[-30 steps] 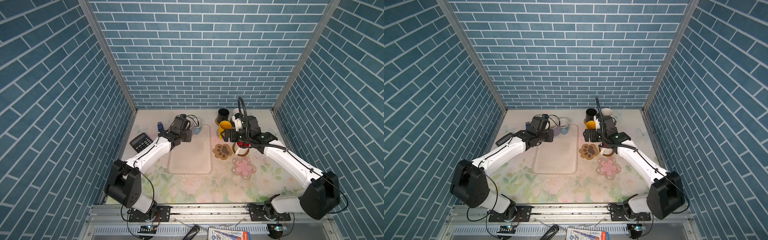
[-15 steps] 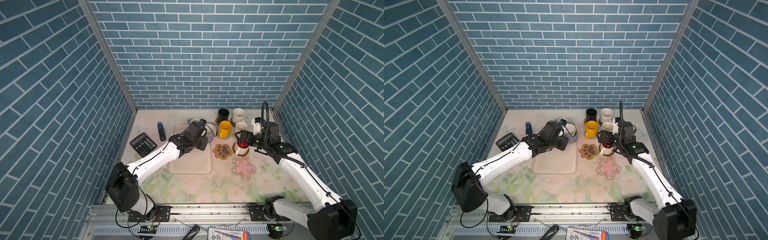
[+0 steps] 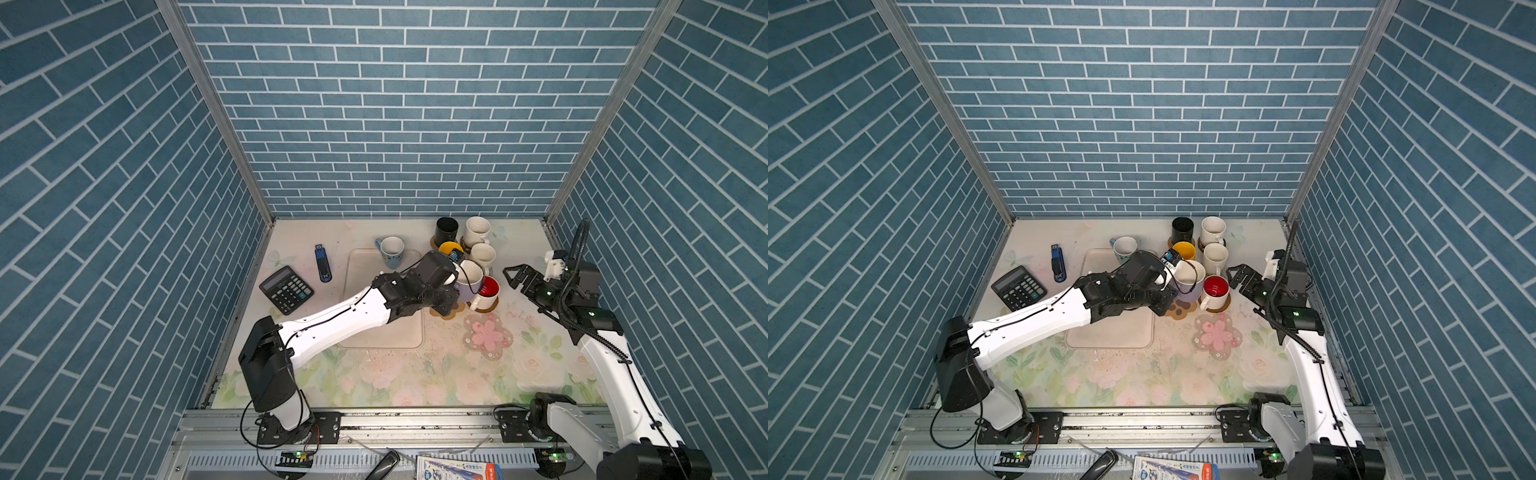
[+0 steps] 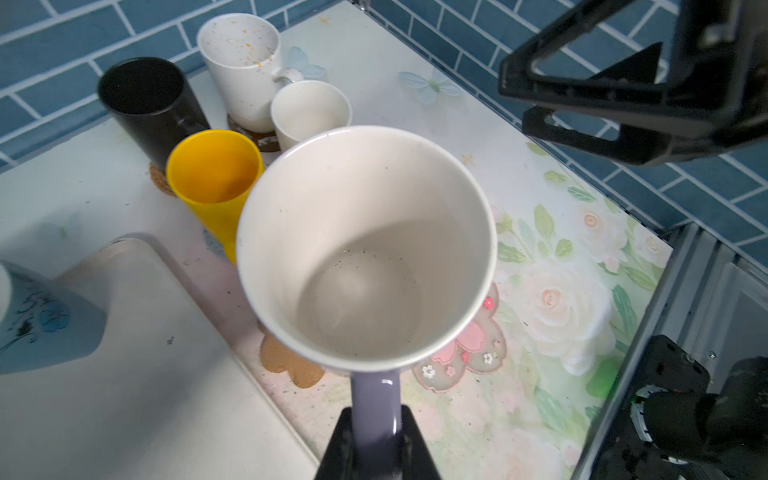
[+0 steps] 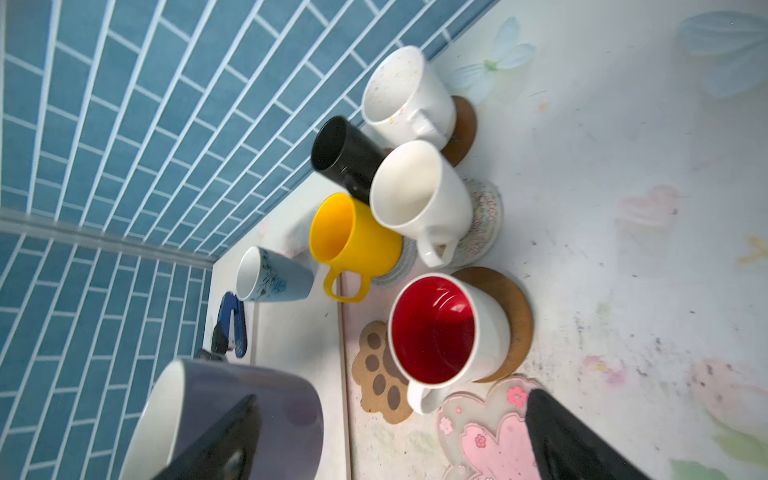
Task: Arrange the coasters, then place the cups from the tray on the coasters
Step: 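Carry the lavender mug toward the pink flower coaster while the right arm swings aside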
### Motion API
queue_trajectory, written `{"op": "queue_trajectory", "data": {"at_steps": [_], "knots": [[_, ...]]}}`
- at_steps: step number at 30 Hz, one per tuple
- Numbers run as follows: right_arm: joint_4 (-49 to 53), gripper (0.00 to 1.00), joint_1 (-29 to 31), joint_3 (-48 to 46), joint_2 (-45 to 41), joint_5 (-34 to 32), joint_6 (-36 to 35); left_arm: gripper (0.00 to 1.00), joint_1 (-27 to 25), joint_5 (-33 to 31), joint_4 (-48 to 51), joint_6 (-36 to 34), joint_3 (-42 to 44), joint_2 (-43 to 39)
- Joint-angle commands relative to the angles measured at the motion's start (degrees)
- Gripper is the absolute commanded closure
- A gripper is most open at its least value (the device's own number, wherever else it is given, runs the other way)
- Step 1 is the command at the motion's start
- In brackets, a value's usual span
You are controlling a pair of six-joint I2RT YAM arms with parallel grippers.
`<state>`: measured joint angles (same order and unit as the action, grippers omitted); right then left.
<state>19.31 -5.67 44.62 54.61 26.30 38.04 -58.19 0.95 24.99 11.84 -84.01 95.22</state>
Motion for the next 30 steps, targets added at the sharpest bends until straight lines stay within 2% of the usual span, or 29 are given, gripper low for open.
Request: {"op": "queue_trajectory", "data": {"at_steps": [1,4,11,23,30], "knots": [[-4.6,0.01,-6.9,-4.0,-1.0,9.9,6.0,1.0,-2.6,0.4,-3.6,-2.8,-3.8,1.8],[-4.9,0.01,-11.2,-5.4,-1.8,10.6,5.9,1.0,-4.3,0.7,-4.4,-3.5,-5.0,4.3],[-6.8,0.01,-13.9,-8.2,-1.2,9.4,5.3,1.0,-6.6,4.8,-8.8,-3.3,-5.2,8.8],[-9.7,0.01,-14.8,-10.0,-0.8,9.7,5.6,1.0,-6.8,8.0,-14.4,-3.7,-4.1,14.8],[-12.1,0.01,-14.8,-10.8,0.1,11.1,6.5,1.0,-6.8,7.0,-21.3,-3.5,1.4,15.4]]}}
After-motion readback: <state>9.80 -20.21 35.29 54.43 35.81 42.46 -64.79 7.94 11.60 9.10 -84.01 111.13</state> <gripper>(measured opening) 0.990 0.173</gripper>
